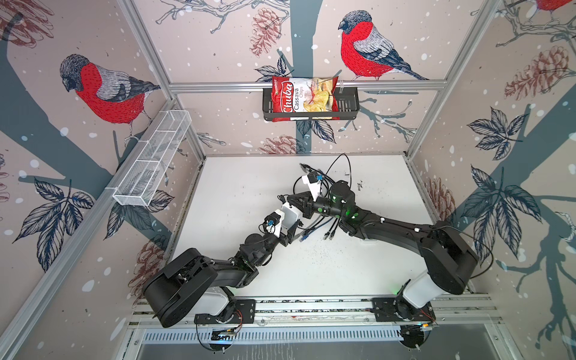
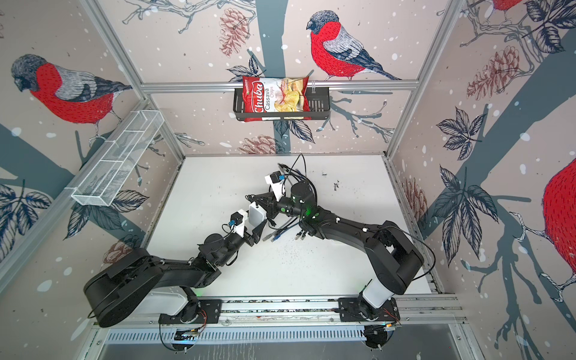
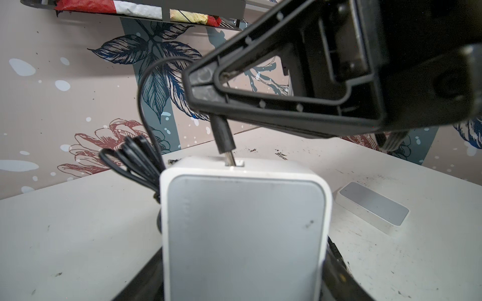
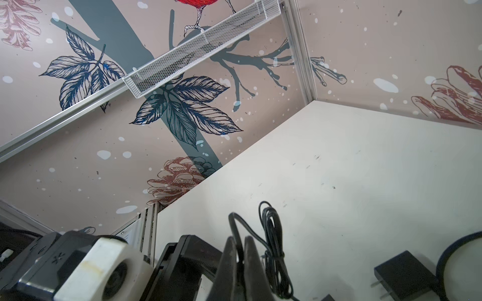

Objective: Insert the plug into the switch port
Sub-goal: 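Push the barrel plug down into the switch's top port with right gripper, then open right gripper and draw it back from the inserted plug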

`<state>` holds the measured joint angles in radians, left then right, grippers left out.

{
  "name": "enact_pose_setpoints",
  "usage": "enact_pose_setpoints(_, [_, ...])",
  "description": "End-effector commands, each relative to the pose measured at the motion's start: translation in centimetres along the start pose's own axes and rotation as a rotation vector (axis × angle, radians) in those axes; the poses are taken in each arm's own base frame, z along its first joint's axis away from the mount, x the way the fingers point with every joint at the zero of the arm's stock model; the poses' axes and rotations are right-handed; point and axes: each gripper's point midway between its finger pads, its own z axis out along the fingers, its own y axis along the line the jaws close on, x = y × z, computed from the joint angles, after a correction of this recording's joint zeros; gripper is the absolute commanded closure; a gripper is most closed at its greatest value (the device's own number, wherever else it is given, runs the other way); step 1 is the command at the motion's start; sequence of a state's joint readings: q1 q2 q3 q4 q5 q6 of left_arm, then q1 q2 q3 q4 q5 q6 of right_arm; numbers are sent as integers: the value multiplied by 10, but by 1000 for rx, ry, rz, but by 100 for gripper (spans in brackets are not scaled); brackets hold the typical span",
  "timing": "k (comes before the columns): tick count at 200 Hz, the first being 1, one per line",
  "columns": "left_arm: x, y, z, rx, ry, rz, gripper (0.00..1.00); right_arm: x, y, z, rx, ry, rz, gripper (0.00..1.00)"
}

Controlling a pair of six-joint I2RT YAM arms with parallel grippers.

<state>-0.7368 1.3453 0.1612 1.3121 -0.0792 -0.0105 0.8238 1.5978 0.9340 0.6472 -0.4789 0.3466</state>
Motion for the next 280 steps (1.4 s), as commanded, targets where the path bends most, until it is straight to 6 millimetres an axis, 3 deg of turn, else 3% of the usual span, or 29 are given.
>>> enact_pose_setpoints(1, [-30,0,-2,2,-110,-46,48,7,3,0,-14,15,6,99])
enact_pose_setpoints(118, [-64,9,-3,-48,-189,-91,51,50,4,-6,27,130,2,99])
enact_pose_setpoints(210, [-98,12,-8,-64,-295,-85,53,72,3,-5,24,181,37,99])
enact_pose_setpoints(241, [-85,17,-2,-97,-232,-90,54,64,-9,0,74,174,48,99])
enact_pose_setpoints(280, [-46,53,8,-296,-28,-188,55,39,-31,19,148,176,50,92])
